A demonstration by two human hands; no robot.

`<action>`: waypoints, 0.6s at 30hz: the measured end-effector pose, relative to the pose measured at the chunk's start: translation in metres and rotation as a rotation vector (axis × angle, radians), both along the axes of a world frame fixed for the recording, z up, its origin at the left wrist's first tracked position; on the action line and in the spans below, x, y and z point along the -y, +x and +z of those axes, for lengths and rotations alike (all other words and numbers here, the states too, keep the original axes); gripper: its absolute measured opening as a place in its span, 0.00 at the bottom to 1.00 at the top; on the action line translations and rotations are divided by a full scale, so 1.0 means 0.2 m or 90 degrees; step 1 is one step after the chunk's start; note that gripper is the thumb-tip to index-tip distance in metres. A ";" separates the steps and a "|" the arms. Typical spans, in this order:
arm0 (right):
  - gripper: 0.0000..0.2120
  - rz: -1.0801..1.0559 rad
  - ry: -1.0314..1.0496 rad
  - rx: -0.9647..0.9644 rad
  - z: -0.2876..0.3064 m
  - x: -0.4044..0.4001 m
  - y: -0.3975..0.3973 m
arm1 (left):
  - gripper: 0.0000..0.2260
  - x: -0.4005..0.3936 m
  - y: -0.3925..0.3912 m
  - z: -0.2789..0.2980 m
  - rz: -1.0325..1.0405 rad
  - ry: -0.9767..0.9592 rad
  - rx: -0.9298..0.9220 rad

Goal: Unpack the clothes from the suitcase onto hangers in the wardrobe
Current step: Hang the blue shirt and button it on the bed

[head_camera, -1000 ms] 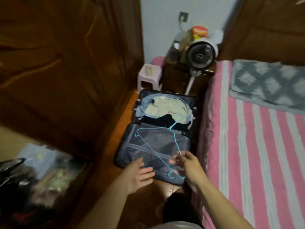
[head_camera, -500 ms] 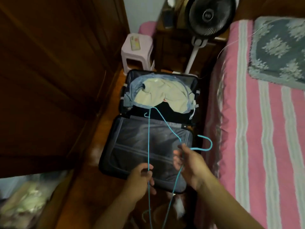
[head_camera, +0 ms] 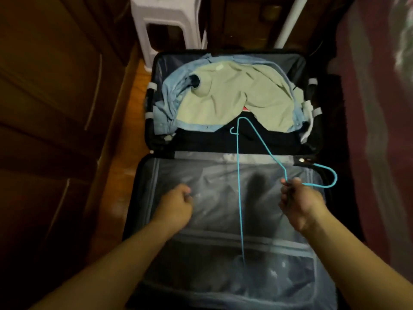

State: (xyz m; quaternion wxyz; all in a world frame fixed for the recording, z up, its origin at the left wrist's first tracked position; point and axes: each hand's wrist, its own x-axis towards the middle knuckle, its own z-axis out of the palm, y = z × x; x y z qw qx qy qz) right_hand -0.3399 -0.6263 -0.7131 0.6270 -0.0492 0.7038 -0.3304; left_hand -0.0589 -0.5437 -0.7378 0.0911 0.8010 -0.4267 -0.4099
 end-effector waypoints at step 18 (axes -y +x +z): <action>0.16 -0.024 -0.195 -0.112 -0.30 0.30 -0.11 | 0.15 1.24 0.15 -0.42 -0.445 -0.134 0.422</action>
